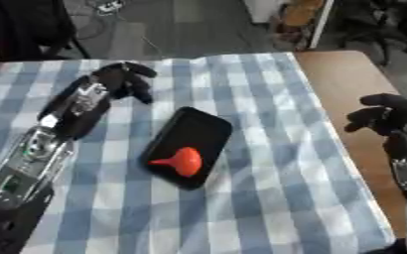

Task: Pick up objects on the table and place them in the box.

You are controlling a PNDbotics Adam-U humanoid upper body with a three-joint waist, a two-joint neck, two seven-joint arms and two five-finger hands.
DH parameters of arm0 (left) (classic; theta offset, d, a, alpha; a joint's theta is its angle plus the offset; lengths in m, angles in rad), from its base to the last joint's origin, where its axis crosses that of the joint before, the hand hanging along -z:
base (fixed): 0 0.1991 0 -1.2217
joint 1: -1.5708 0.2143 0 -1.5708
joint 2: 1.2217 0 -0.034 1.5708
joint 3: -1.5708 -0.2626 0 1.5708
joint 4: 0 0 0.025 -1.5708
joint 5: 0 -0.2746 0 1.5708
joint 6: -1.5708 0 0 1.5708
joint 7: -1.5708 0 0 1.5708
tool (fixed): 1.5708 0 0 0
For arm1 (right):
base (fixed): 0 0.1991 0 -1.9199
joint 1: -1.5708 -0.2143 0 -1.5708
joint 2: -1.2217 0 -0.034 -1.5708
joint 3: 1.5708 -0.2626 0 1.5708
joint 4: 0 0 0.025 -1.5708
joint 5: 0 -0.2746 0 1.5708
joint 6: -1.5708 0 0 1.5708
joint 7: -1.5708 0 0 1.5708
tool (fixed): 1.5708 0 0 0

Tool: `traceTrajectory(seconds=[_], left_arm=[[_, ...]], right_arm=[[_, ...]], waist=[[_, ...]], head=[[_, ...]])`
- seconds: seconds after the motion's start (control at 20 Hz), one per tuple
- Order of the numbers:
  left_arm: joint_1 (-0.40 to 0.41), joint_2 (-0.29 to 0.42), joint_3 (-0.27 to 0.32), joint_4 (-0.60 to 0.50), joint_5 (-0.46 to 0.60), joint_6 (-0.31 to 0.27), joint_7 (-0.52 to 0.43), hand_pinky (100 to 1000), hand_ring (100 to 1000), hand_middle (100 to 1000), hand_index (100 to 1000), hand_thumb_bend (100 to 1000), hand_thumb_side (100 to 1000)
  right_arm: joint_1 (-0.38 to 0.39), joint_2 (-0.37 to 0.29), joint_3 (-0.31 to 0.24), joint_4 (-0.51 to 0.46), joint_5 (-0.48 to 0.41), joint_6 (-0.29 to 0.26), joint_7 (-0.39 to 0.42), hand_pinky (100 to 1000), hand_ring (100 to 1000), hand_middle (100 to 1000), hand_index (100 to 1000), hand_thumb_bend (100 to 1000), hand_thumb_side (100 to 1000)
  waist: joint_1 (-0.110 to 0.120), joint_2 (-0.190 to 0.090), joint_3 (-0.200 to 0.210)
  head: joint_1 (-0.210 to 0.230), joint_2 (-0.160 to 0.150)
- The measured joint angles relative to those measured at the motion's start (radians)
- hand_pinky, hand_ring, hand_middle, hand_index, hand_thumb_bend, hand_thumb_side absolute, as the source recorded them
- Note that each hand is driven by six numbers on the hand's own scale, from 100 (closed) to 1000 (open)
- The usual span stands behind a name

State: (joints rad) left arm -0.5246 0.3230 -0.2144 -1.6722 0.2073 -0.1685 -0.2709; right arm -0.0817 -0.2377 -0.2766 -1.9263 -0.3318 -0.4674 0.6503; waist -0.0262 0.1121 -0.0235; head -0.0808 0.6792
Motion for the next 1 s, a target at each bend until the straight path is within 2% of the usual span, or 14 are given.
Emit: traceTrajectory(seconds=[0.3, 0.4, 0.7, 0.8, 1.0], left_arm=[[0.166, 0.051, 0.106, -0.222, 0.148, 0.104, 0.066, 587, 547, 754, 672, 255, 916], [0.214, 0.051, 0.144, -0.268, 0.194, 0.127, 0.088, 585, 548, 753, 675, 237, 890], [0.292, 0.028, 0.278, -0.306, 0.289, 0.106, 0.166, 554, 549, 739, 683, 201, 803], [0.307, 0.019, 0.324, -0.306, 0.321, 0.101, 0.22, 547, 551, 741, 679, 209, 823], [0.34, 0.001, 0.386, -0.306, 0.407, 0.148, 0.348, 533, 549, 732, 672, 235, 863]], right_arm=[[0.0, 0.0, -0.001, 0.0, 0.004, -0.003, -0.003, 610, 695, 770, 872, 100, 461], [0.0, 0.0, -0.005, 0.0, 0.008, -0.004, -0.004, 610, 695, 770, 872, 100, 460], [0.001, 0.0, -0.008, 0.0, 0.015, -0.006, -0.006, 610, 696, 770, 872, 100, 461], [0.005, 0.0, -0.011, 0.0, 0.018, -0.007, -0.007, 610, 696, 770, 872, 100, 461], [0.007, 0.0, -0.013, 0.0, 0.024, -0.008, -0.008, 611, 696, 770, 872, 100, 461]], waist=[[0.002, 0.003, 0.005], [0.002, 0.004, 0.008], [0.003, 0.003, 0.02], [0.003, 0.0, 0.023], [0.005, -0.006, 0.027]], head=[[-0.008, -0.009], [-0.009, -0.009], [-0.023, -0.009], [-0.026, -0.009], [-0.036, -0.009]])
